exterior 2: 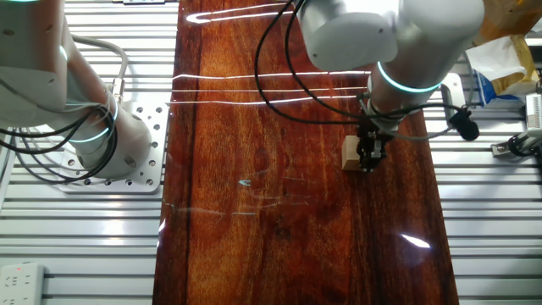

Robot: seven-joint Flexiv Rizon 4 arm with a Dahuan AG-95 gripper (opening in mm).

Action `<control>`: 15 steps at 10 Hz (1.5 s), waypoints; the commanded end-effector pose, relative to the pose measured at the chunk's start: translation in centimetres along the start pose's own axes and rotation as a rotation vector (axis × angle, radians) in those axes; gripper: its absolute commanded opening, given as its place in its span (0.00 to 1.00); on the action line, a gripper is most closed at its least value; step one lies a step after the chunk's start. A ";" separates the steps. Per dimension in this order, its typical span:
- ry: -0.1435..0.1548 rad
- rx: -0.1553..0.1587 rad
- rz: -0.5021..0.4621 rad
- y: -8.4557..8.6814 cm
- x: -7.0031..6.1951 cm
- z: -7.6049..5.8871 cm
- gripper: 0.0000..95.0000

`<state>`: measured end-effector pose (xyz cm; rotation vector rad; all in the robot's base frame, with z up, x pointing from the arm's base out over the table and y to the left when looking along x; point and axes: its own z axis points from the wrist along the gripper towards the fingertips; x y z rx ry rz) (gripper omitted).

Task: Hold a small block with the gripper and sweep it from left to right on the table

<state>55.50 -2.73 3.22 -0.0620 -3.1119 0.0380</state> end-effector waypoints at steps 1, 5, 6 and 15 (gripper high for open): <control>0.011 0.015 -0.009 0.1 -0.3 2.0 0.20; -0.009 -0.015 0.007 0.1 -0.2 2.0 0.20; 0.011 0.015 -0.014 0.1 -0.2 2.0 0.20; -0.011 -0.026 0.000 0.0 -0.2 1.5 0.40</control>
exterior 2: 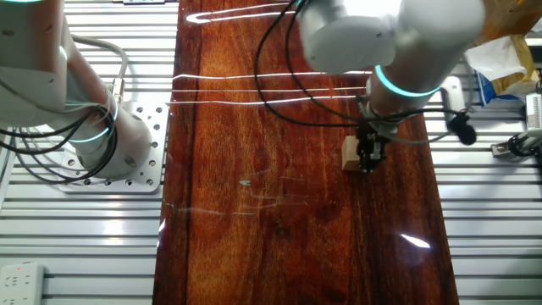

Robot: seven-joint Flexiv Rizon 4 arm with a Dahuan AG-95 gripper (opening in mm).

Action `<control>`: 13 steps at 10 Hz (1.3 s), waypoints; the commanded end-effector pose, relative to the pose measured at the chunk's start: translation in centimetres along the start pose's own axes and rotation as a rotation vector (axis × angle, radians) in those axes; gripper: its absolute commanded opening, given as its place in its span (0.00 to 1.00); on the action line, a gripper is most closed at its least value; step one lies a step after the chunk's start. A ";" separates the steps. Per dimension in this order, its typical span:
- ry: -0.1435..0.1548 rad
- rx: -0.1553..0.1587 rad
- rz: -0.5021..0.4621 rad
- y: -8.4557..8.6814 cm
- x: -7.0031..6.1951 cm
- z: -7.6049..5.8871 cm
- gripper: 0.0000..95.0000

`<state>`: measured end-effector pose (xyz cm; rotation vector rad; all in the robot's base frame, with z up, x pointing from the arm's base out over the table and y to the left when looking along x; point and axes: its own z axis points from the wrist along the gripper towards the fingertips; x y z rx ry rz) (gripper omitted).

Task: Hold a small block with the gripper and sweep it from left to right on the table

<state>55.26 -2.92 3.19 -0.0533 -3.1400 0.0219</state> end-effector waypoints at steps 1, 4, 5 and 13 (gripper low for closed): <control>0.013 -0.008 -0.005 0.2 -0.4 1.6 0.40; 0.073 0.002 0.006 0.2 -0.4 1.5 0.40; 0.019 -0.050 0.033 0.2 -0.4 1.5 0.40; 0.025 0.008 -0.018 0.2 -0.5 1.5 0.40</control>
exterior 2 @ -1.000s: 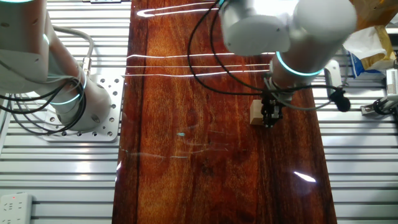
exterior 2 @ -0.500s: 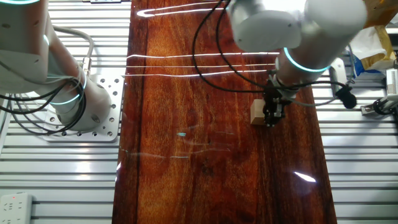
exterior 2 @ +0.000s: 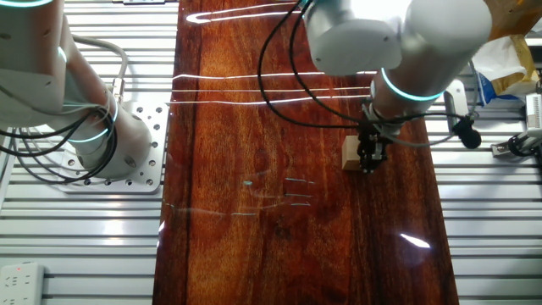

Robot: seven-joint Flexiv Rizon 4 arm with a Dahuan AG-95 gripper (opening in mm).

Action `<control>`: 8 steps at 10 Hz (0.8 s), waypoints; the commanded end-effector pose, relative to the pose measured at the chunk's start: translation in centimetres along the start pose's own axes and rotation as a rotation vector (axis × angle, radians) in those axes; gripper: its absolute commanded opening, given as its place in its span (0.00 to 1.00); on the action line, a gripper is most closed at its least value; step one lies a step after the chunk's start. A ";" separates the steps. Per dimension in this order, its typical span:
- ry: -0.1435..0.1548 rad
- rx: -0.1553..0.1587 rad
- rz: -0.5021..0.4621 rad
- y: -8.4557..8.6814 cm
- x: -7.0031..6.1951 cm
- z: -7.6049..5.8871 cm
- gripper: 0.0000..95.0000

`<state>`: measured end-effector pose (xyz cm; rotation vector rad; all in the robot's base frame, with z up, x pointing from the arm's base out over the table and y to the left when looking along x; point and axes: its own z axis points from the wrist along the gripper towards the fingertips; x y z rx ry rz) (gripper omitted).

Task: Hold a small block with the gripper and sweep it from left to right on the table

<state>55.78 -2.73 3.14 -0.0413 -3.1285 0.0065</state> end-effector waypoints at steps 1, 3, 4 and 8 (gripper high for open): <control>0.020 0.015 -0.005 0.0 0.0 1.5 0.40; -0.005 -0.012 0.010 0.0 0.0 1.4 0.40; -0.005 -0.012 0.009 0.0 0.0 1.4 0.40; 0.012 -0.002 0.002 0.0 0.1 1.4 0.40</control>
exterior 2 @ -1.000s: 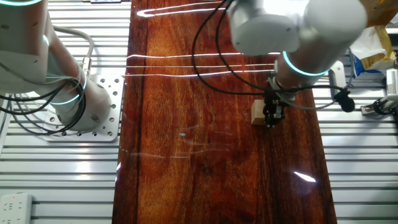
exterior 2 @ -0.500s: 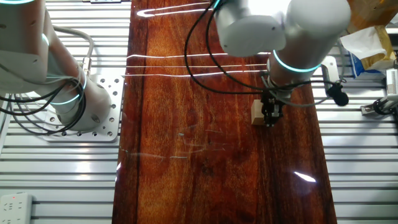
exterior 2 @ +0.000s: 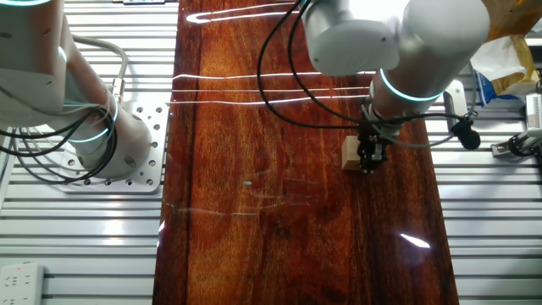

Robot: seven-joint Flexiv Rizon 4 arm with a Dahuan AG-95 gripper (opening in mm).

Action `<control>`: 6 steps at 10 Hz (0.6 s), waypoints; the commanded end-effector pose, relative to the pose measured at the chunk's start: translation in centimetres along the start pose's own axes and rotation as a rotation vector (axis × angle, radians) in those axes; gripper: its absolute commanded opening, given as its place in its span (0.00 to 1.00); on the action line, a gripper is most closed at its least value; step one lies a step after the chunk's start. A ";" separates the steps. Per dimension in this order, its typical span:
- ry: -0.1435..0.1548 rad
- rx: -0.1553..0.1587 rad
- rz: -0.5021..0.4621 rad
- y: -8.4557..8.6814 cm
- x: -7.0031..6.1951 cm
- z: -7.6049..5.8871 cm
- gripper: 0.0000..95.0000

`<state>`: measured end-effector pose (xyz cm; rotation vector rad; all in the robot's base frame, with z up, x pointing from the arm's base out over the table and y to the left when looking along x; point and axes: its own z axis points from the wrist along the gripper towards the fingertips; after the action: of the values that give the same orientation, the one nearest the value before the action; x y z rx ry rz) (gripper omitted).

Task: Hold a small block with the gripper and sweep it from left to right on the table

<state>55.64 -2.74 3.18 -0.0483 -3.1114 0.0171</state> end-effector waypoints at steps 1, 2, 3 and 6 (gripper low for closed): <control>-0.036 -0.014 -0.005 0.0 -0.1 1.5 0.40; -0.038 -0.015 -0.008 0.0 -0.1 1.5 0.40; -0.033 -0.014 -0.009 0.0 0.0 1.5 0.40; -0.042 -0.022 -0.004 -0.1 0.6 1.5 0.40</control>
<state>54.83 -2.83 3.11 -0.0438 -3.1518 -0.0229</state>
